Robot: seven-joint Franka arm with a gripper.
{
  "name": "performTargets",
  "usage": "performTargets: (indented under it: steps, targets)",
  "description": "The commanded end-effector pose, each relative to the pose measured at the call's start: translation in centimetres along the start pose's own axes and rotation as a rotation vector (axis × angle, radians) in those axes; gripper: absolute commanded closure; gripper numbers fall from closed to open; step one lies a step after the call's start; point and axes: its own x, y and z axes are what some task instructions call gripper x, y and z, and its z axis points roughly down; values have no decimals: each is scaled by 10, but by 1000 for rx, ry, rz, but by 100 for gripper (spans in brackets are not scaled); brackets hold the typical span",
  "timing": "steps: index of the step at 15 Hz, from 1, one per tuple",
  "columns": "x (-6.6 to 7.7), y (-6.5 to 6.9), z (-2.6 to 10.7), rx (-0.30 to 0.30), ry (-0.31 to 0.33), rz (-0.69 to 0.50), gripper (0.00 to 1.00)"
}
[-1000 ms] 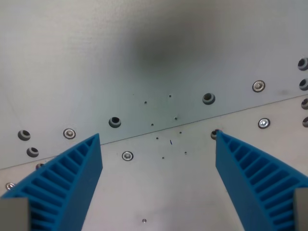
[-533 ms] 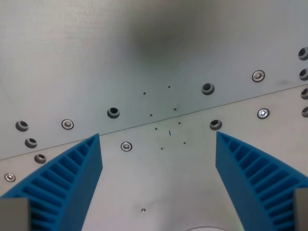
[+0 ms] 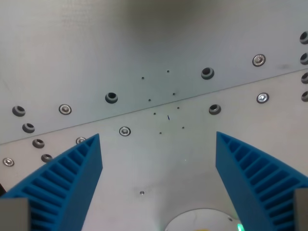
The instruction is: Rotate around gripper negative y
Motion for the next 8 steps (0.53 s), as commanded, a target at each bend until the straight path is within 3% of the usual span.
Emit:
performTargets:
  steps: [1, 8]
  targets:
    - [5, 1, -8, 19, -223, -3, 0]
    - [5, 1, -8, 19, -305, -4, 0]
